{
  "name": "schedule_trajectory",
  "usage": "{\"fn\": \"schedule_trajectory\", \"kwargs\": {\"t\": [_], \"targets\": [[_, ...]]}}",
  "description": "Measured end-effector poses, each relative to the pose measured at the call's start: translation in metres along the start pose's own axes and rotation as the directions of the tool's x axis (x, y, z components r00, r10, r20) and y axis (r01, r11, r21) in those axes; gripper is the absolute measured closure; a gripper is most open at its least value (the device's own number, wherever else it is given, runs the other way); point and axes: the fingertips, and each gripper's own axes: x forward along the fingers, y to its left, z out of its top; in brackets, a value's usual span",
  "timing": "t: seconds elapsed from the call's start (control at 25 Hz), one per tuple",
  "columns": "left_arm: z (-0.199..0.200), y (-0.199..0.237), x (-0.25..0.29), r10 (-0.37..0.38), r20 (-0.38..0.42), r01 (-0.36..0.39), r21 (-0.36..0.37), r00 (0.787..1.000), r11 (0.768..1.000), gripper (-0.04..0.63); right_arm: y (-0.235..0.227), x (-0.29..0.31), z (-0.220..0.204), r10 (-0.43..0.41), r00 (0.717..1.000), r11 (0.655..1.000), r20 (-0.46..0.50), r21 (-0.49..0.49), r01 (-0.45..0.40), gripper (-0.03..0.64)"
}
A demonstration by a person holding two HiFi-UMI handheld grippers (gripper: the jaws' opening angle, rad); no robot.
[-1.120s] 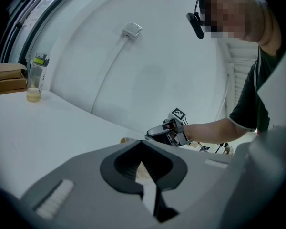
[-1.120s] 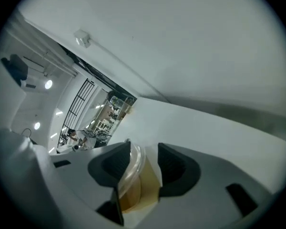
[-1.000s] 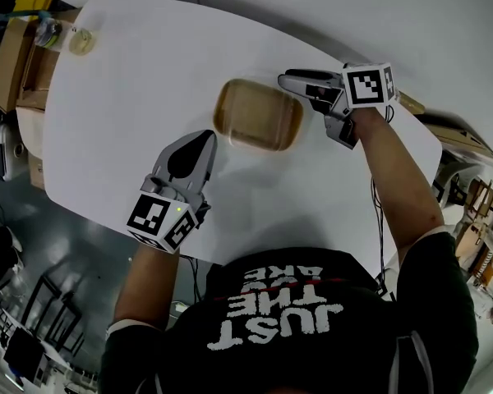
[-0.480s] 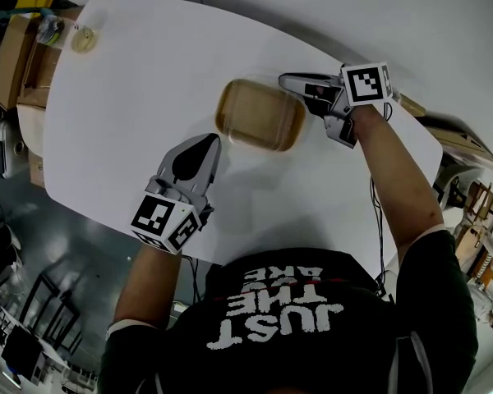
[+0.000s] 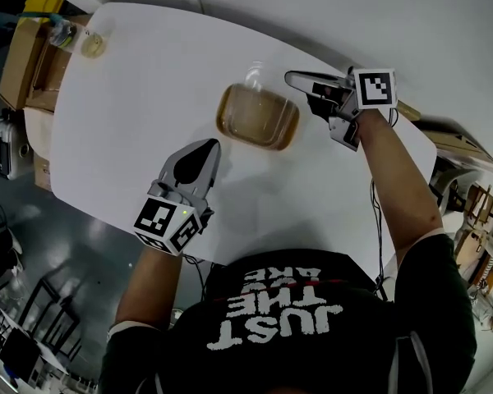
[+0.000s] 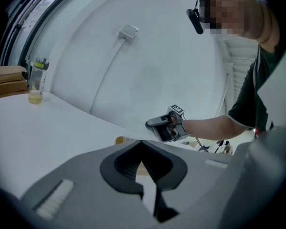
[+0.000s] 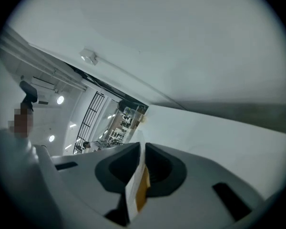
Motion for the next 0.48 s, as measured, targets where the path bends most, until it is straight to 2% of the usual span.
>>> {"fn": "schedule_trajectory", "kwargs": {"t": [0.24, 0.36, 0.48], "targets": [[0.023, -0.022, -0.01, 0.006, 0.037, -0.007, 0.036, 0.999, 0.999, 0.588, 0.039, -0.034, 0.021, -0.006, 0.996, 0.996, 0.094, -0.091, 0.015, 0.58], [0.035, -0.051, -0.015, 0.002, 0.061, -0.006, 0.065, 0.998, 0.998, 0.588, 0.065, -0.067, 0.025, -0.019, 0.988, 0.99, 0.151, -0.137, 0.04, 0.581], [0.048, -0.058, -0.021, 0.0, 0.08, -0.007, 0.085, 0.997, 0.996, 0.588, 0.081, -0.079, 0.031, -0.034, 0.981, 0.984, 0.189, -0.167, 0.066, 0.58]]}}
